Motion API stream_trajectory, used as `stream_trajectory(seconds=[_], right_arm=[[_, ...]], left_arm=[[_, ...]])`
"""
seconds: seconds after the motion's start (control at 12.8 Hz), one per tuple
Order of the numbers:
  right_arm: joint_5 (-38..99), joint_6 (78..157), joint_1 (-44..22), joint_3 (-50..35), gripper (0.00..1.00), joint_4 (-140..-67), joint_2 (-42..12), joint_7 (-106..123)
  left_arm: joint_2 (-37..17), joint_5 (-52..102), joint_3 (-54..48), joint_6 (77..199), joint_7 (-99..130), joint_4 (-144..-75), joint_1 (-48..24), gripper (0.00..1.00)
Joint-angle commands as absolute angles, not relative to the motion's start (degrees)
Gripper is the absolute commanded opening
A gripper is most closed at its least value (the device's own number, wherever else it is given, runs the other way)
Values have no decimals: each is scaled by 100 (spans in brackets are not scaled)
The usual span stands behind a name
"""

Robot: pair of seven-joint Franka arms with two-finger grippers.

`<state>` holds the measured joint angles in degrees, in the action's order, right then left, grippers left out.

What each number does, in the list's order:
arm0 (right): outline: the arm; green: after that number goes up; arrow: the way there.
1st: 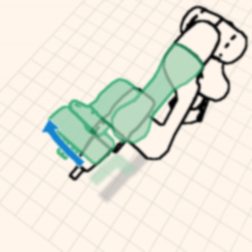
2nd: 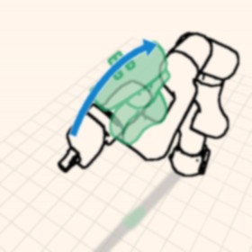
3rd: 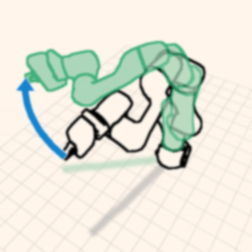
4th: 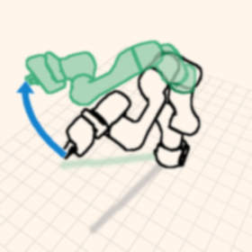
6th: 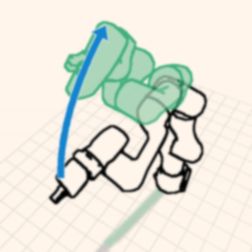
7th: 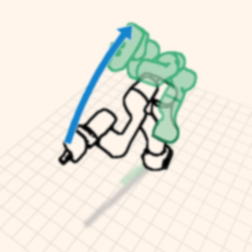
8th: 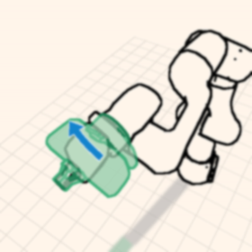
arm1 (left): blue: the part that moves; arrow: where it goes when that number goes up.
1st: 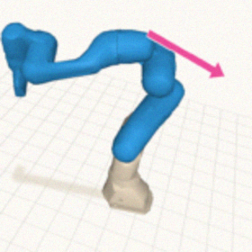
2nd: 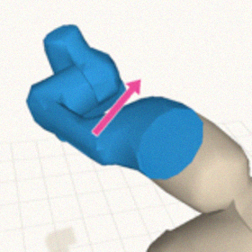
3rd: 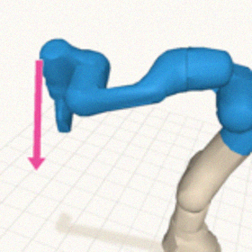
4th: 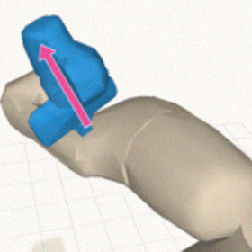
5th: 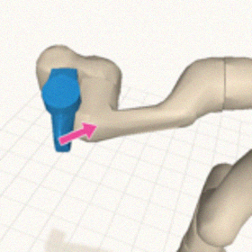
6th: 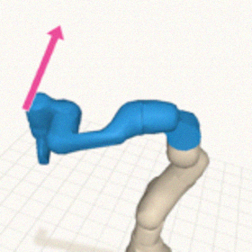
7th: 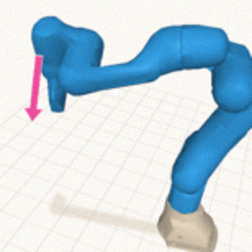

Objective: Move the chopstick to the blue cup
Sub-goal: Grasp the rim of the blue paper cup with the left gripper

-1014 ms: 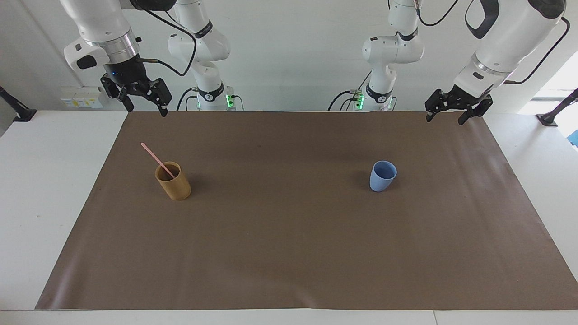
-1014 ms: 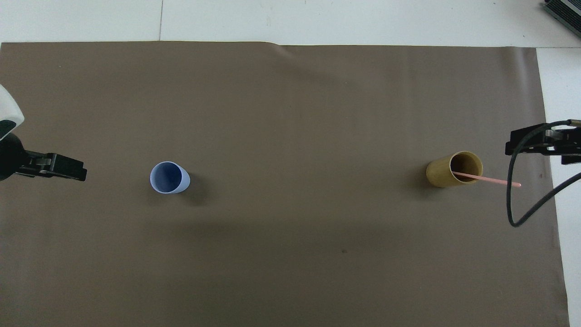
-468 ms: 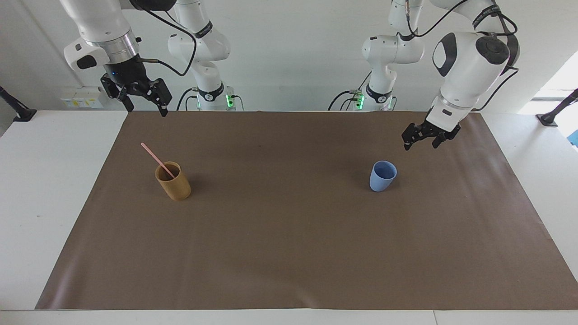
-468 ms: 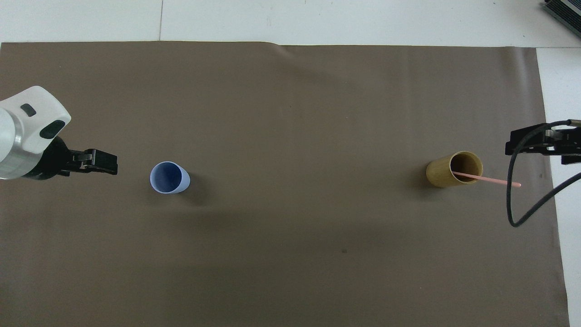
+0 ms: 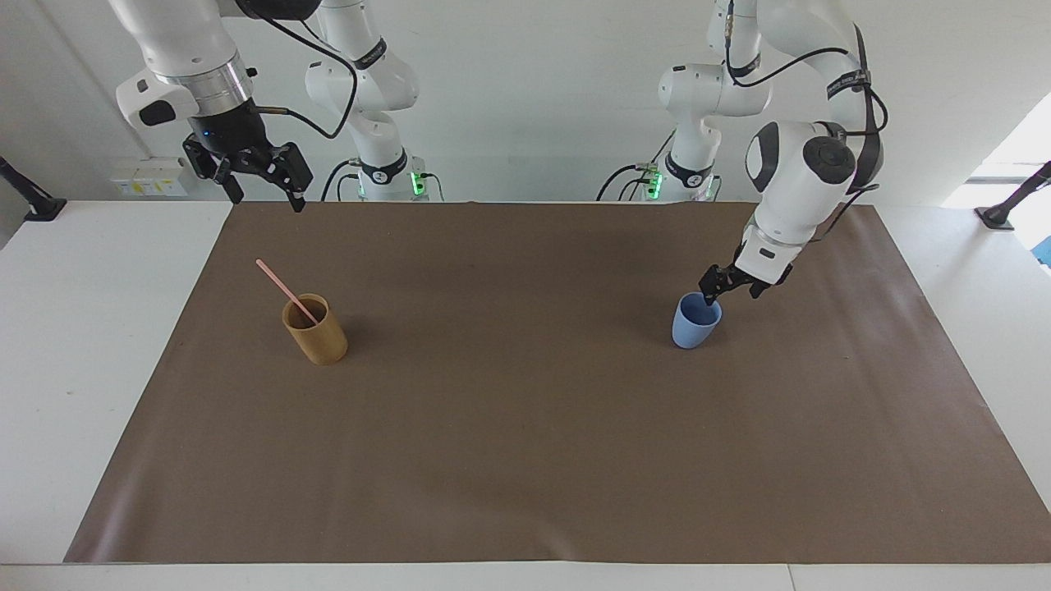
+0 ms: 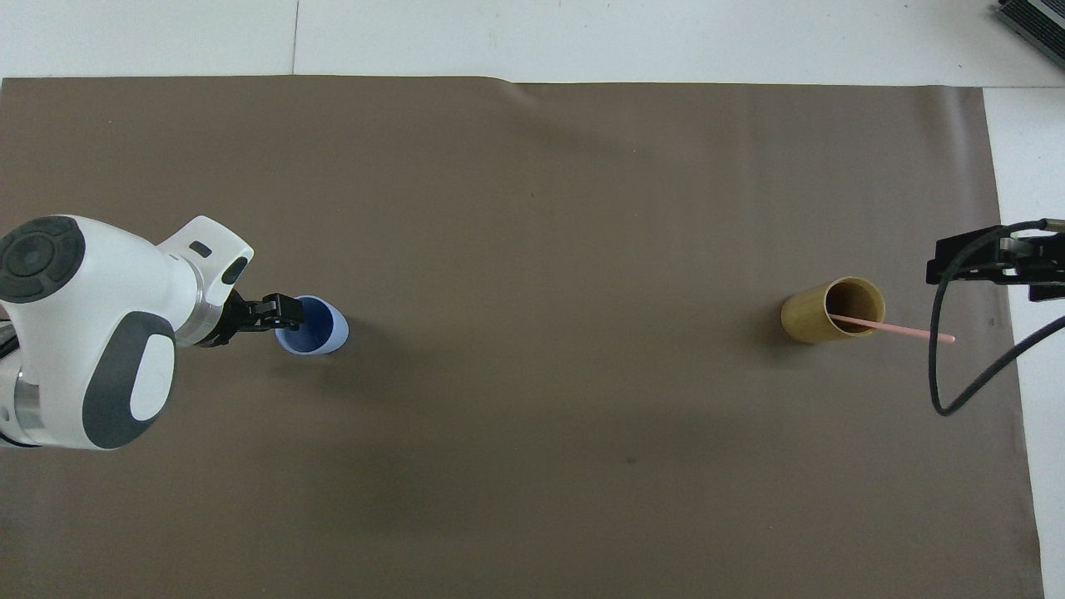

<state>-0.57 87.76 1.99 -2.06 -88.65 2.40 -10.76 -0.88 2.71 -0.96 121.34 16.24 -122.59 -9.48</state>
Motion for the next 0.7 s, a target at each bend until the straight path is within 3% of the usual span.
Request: stream_trajectory(seconds=[0.0, 0.23, 0.31, 0.39, 0.47, 0.62], right_arm=[[62, 8780, 272, -211, 100, -8974, 325, -984], [62, 8780, 272, -211, 100, -8982, 325, -1002], [62, 8780, 272, -211, 100, -8982, 325, -993], [62, 8789, 272, -202, 100, -8982, 325, -993], [62, 8780, 272, -211, 100, -8982, 334, -1011], [62, 8789, 272, -211, 100, -8982, 334, -1002]], left_arm=[[-245, 334, -9, 12602, 1723, -12480, -1107, 100], [-308, 334, -9, 12867, 1679, -12656, -1160, 100], [-308, 325, -9, 12841, 1687, -12656, -1169, 71], [-308, 334, -17, 12806, 1679, -12656, -1186, 18], [-299, 325, -18, 12797, 1670, -12648, -1247, 0], [-325, 325, -17, 12736, 1696, -12551, -1266, 0]])
